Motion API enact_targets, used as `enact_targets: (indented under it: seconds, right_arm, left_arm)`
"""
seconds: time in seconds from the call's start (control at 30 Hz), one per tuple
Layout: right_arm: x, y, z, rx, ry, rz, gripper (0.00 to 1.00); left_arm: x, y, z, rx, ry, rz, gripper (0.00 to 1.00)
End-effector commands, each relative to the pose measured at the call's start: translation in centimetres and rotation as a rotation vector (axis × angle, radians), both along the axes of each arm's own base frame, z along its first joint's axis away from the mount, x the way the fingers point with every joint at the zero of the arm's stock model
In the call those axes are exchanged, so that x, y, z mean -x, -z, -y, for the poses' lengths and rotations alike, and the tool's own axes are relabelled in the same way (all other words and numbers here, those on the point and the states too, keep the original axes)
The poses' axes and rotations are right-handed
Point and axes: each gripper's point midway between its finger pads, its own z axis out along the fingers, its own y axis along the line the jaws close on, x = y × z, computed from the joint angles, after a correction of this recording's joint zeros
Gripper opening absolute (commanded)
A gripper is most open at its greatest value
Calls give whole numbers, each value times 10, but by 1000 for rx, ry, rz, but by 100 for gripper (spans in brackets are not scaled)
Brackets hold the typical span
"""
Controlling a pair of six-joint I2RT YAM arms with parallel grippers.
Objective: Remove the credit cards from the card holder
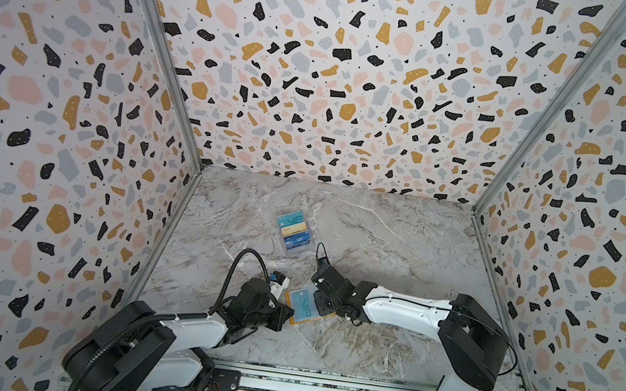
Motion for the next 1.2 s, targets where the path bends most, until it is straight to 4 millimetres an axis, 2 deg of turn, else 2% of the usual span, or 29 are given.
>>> enact_targets:
  seconds: [0.0,0.2,0.3,0.47,0.57,0.7,0.83,0.97,1.17]
  right_arm:
    - [-1,-12,12,1,32,14,39]
    - [-5,-15,26,18,66,18,39]
    - [-3,-27,25,7,50,23,38]
    - [20,-45,-13,-128,-163,-28,44]
    - [30,-47,-31,-171,-229,-46,49]
    - [35,-39,-46,-190,-257,-62,55]
    - [38,-26,-54,-183,-268,-72,65]
    - [41,-17,-60,-162,-270,-72,69]
    - [37,-2,-57,-108,-237,-66,70]
  left_arm:
    - [3,11,-7,-54,-10,-34,0]
    - [3,11,-7,-56,-9,-35,0]
    - [3,12,-7,-58,-8,-39,0]
    - [3,12,-7,-59,-9,-39,0]
    - [3,12,-7,-61,-9,-38,0]
    - [3,12,-7,-61,-10,-40,0]
    - [3,12,-7,-61,-10,-40,0]
    - [3,12,-7,-62,-7,-38,0]
    - [3,12,-7,-60,-9,-39,0]
